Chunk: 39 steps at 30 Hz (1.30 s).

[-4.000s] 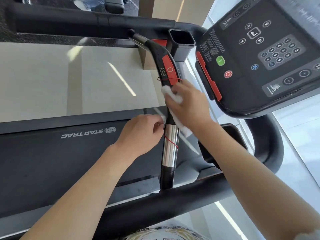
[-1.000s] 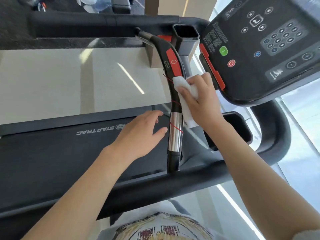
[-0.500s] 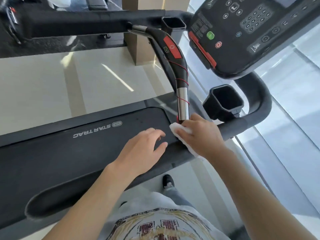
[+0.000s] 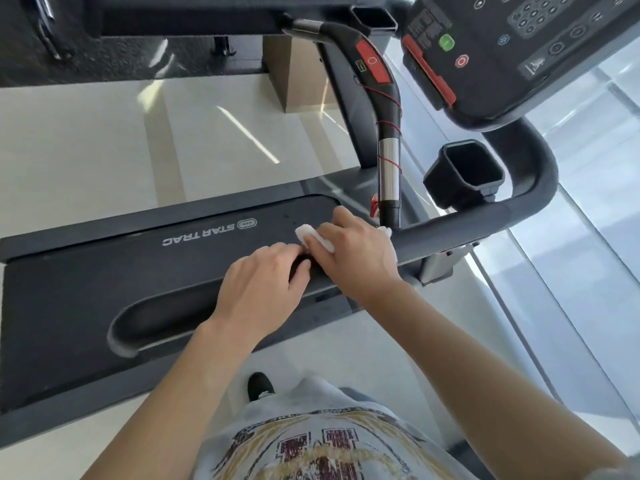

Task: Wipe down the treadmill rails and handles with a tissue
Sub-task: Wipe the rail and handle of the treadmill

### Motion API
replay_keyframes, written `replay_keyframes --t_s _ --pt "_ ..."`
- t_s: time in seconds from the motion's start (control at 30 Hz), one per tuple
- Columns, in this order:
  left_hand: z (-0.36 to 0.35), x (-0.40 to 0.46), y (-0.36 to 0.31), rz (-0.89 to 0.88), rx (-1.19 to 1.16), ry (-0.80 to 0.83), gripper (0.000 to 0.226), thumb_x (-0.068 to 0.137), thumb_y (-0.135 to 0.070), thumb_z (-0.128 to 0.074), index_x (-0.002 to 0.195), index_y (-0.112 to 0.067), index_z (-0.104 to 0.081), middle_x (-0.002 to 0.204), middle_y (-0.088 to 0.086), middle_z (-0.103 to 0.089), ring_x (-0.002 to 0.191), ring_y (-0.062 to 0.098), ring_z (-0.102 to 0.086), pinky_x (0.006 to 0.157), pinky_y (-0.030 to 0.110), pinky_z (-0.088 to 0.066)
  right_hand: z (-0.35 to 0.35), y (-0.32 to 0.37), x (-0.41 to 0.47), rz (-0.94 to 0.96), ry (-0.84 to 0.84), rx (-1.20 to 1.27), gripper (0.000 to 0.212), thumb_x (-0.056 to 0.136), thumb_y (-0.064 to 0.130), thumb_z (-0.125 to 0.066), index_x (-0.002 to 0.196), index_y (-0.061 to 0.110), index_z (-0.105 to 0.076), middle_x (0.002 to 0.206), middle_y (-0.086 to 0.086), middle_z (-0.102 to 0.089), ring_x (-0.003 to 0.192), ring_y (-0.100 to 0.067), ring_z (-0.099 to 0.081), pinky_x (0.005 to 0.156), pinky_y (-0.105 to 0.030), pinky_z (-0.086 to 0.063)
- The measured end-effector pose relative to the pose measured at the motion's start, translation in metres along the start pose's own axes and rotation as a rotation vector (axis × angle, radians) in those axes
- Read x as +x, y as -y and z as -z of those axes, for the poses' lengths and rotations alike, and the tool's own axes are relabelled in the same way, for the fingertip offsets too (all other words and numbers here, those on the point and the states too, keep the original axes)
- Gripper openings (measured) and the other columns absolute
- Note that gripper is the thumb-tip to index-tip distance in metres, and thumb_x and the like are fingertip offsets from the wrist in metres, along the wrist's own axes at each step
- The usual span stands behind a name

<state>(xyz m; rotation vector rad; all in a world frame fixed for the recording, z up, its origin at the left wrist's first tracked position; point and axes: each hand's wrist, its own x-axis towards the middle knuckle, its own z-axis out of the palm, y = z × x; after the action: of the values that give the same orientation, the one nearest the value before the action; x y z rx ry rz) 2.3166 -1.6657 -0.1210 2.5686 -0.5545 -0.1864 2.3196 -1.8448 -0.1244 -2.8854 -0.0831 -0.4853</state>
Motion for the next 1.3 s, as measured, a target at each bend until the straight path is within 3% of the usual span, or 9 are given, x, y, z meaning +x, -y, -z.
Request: replay_keyframes --t_s 0.17,0.27,0.43,0.6,0.73,0.9,1.07,1.17,1.3 --pt "-0.012 -0.005 -0.003 0.006 0.074 -0.074 0.038 0.11 -0.038 -0.038 0.128 -0.024 -0.069 0.118 -0.006 -0.074 0.101 0.022 -0.069 0.084 0.042 -0.052 0.018 -0.062 -0.01 -0.047 -0.054 -0.009 0.051 0.105 0.053 -0.052 0.079 0.014 -0.073 0.083 0.002 -0.051 0.062 -0.018 -0.048 0.051 -0.032 -0.045" --pt "-0.019 -0.01 -0.009 0.021 0.109 -0.129 0.045 0.106 -0.04 -0.035 0.128 -0.021 -0.069 0.115 -0.003 -0.075 0.095 0.023 -0.069 0.086 0.043 -0.051 0.032 -0.123 -0.015 -0.255 -0.11 -0.071 0.049 0.104 0.053 -0.054 0.083 0.012 -0.071 0.087 -0.001 -0.049 0.067 -0.03 -0.056 0.057 -0.036 -0.048" --pt "-0.035 -0.021 -0.023 0.046 0.163 -0.216 0.045 0.104 -0.041 -0.043 0.139 -0.02 -0.063 0.129 -0.002 -0.071 0.114 0.025 -0.066 0.105 0.045 -0.041 0.037 -0.161 -0.017 -0.374 -0.114 -0.062 0.049 0.105 0.051 -0.052 0.079 0.011 -0.064 0.089 0.0 -0.045 0.073 -0.027 -0.051 0.059 -0.033 -0.036" --pt "-0.041 -0.034 -0.03 0.006 0.188 -0.238 0.049 0.102 -0.032 -0.052 0.149 -0.016 -0.055 0.142 0.003 -0.063 0.132 0.026 -0.056 0.117 0.047 -0.036 0.026 -0.122 -0.02 -0.287 -0.138 -0.008 0.046 0.106 0.047 -0.054 0.08 0.011 -0.068 0.089 0.002 -0.044 0.073 -0.02 -0.041 0.057 -0.032 -0.033" --pt "-0.036 -0.052 -0.032 0.053 0.179 -0.236 0.054 0.101 -0.025 -0.059 0.153 -0.015 -0.051 0.153 0.004 -0.055 0.144 0.027 -0.048 0.126 0.05 -0.029 0.01 -0.066 -0.026 -0.103 -0.182 0.055 0.039 0.103 0.036 -0.063 0.075 0.009 -0.068 0.084 -0.006 -0.054 0.068 -0.026 -0.053 0.05 -0.032 -0.031" --pt "-0.022 -0.095 -0.024 0.261 0.222 -0.286 0.054 0.101 -0.025 -0.061 0.153 -0.015 -0.051 0.162 0.005 -0.047 0.151 0.029 -0.04 0.12 0.057 -0.036 -0.008 0.018 -0.031 0.098 -0.134 0.171 0.03 0.096 0.025 -0.073 0.072 0.007 -0.067 0.08 -0.009 -0.054 0.06 -0.028 -0.052 0.047 -0.031 -0.026" --pt "-0.008 -0.156 -0.005 0.553 0.168 -0.344 0.053 0.102 -0.028 -0.061 0.152 -0.013 -0.051 0.162 0.008 -0.044 0.146 0.033 -0.043 0.115 0.052 -0.041 -0.014 0.093 -0.045 0.265 -0.04 0.302 0.027 0.087 0.019 -0.083 0.071 0.006 -0.065 0.08 -0.009 -0.057 0.056 -0.026 -0.052 0.043 -0.028 -0.026" --pt "-0.003 -0.196 0.006 0.685 0.114 -0.386 0.051 0.103 -0.028 -0.06 0.151 -0.012 -0.052 0.159 0.009 -0.047 0.145 0.033 -0.044 0.113 0.053 -0.044 -0.01 0.122 -0.055 0.323 0.012 0.327 0.031 0.087 0.024 -0.085 0.067 0.011 -0.065 0.079 -0.004 -0.055 0.057 -0.021 -0.049 0.046 -0.02 -0.013" --pt "0.004 -0.243 0.025 0.77 0.062 -0.467 0.047 0.103 -0.027 -0.06 0.148 -0.013 -0.055 0.156 0.006 -0.049 0.141 0.031 -0.046 0.109 0.05 -0.047 -0.022 0.148 -0.069 0.444 0.187 0.454 0.038 0.105 0.039 -0.061 0.08 0.01 -0.064 0.091 0.001 -0.046 0.068 -0.023 -0.051 0.05 -0.03 -0.038"
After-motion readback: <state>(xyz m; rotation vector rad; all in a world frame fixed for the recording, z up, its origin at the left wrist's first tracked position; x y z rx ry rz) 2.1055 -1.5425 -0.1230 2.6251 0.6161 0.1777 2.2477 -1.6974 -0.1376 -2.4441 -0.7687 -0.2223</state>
